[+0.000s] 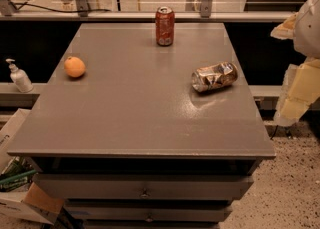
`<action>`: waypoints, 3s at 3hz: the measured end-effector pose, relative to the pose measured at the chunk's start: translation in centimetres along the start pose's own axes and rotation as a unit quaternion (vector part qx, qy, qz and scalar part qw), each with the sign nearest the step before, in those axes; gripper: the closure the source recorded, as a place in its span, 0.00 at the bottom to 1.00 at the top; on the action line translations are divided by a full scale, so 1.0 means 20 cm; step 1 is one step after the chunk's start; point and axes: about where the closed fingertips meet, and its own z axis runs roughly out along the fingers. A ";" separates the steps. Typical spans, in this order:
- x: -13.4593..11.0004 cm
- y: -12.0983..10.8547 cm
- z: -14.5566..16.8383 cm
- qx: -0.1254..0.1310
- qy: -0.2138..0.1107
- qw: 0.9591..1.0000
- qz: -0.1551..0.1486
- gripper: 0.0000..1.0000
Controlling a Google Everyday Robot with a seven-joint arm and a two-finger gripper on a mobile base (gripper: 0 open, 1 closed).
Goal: Move orange near orange can
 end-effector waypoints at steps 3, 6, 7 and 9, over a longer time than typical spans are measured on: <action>-0.58 0.12 0.27 -0.009 -0.080 0.983 -0.164 0.00; -0.82 0.13 0.37 -0.023 -0.100 0.970 -0.218 0.00; -0.90 0.05 0.43 -0.025 -0.107 0.965 -0.238 0.00; -1.21 -0.21 0.62 -0.021 -0.115 0.953 -0.279 0.00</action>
Offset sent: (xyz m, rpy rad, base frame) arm 0.0127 0.1340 -0.0437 0.0708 -0.0671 0.4142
